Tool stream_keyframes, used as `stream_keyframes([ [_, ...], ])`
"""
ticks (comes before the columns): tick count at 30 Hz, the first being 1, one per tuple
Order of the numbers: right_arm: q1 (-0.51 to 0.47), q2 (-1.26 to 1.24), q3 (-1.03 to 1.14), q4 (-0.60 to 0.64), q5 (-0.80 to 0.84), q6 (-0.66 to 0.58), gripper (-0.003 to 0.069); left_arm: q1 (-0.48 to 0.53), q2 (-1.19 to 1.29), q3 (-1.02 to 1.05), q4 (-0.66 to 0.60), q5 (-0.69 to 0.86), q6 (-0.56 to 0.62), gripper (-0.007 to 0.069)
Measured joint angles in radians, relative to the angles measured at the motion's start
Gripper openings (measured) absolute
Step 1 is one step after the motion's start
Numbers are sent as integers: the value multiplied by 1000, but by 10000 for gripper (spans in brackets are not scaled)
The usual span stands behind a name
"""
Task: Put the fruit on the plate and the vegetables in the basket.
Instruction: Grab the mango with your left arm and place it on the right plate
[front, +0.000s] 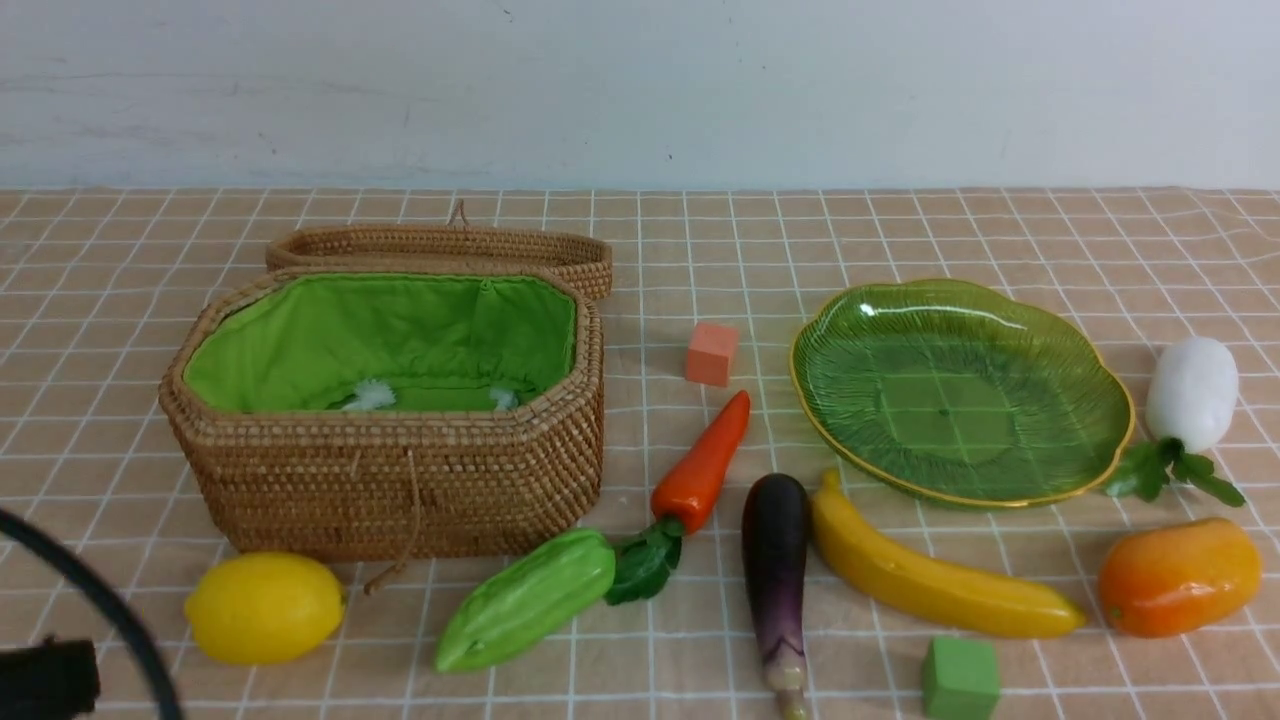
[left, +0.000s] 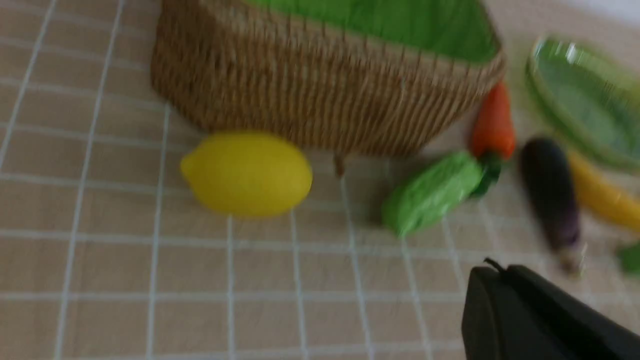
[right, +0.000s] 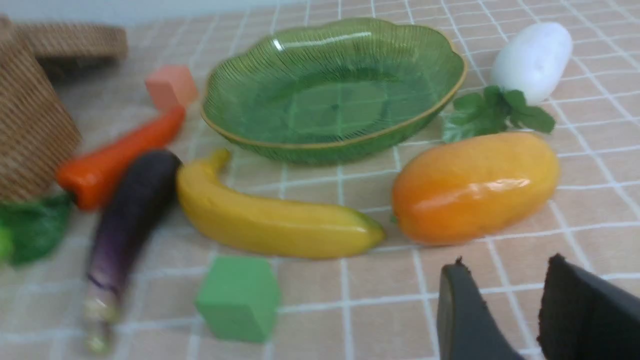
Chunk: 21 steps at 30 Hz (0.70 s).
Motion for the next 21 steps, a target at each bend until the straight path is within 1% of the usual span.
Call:
stream_keyframes([
  [2, 0, 0, 0, 73, -41, 78, 241, 0, 67, -33, 1, 66, 50, -13],
  [4, 0, 0, 0, 136, -79, 146, 241, 0, 123, -47, -5, 79, 79, -13],
  [7, 0, 0, 0, 181, -131, 193, 226, 0, 182, -52, -32, 82, 156, -13],
  [8, 0, 0, -5, 203, -127, 207, 216, 0, 199, -58, -44, 87, 186, -13],
  [9, 7, 0, -29, 227, -87, 212, 200, 0, 218, -70, -63, 96, 226, -13],
  [10, 7, 0, -35, 231, -77, 212, 197, 0, 221, -72, -63, 98, 226, -13],
  [11, 17, 4, -66, 244, -36, 210, 185, 0, 233, -82, -74, 106, 253, -13],
  [12, 44, 33, -169, 254, 75, 171, 153, 0, 262, -108, -85, 130, 300, -13],
  [13, 48, 38, -183, 254, 89, 163, 150, 0, 269, -115, -87, 136, 313, -13],
  [14, 86, 84, -307, 253, 191, 78, 127, 0, 299, -137, -89, 162, 355, -13],
  [16, 133, 166, -456, 250, 349, -40, 102, 0, 344, -172, -92, 191, 425, -13],
  [17, 162, 208, -551, 249, 424, -116, 95, 0, 383, -190, -97, 201, 481, -13],
  [18, 179, 247, -610, 249, 494, -162, 90, 0, 406, -199, -98, 205, 516, -13],
  [19, 200, 290, -690, 249, 569, -219, 87, 0, 442, -213, -99, 205, 588, -13],
  [20, 206, 302, -714, 249, 591, -235, 87, 0, 454, -214, -99, 205, 600, -13],
  [21, 219, 330, -766, 249, 639, -272, 87, 0, 485, -220, -99, 201, 685, -13],
])
